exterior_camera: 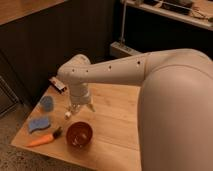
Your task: Place the bottle in the ceramic bowl
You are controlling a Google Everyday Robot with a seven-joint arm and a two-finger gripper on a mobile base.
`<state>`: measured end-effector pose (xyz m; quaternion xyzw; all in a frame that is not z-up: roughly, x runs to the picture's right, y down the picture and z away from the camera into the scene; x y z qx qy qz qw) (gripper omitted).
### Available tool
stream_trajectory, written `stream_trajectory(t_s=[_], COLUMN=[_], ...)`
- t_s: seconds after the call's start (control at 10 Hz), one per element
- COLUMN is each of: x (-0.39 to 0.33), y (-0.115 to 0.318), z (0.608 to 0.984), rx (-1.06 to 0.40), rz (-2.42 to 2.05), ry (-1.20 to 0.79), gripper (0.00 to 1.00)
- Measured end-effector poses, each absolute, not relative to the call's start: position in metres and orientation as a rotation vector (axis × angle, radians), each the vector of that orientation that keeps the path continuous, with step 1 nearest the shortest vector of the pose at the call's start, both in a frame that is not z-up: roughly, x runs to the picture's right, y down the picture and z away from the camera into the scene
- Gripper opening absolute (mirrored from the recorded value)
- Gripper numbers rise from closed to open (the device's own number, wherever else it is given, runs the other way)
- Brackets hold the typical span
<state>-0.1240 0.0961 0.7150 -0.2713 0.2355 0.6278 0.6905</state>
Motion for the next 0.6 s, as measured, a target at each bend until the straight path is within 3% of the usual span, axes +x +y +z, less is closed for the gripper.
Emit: stream_trajectory(t_s=[0.6], x=[-0.154], y=[0.08], z=[0.762], rx=[-0.621], rz=[1.412], ry=[0.6], gripper=[0.65])
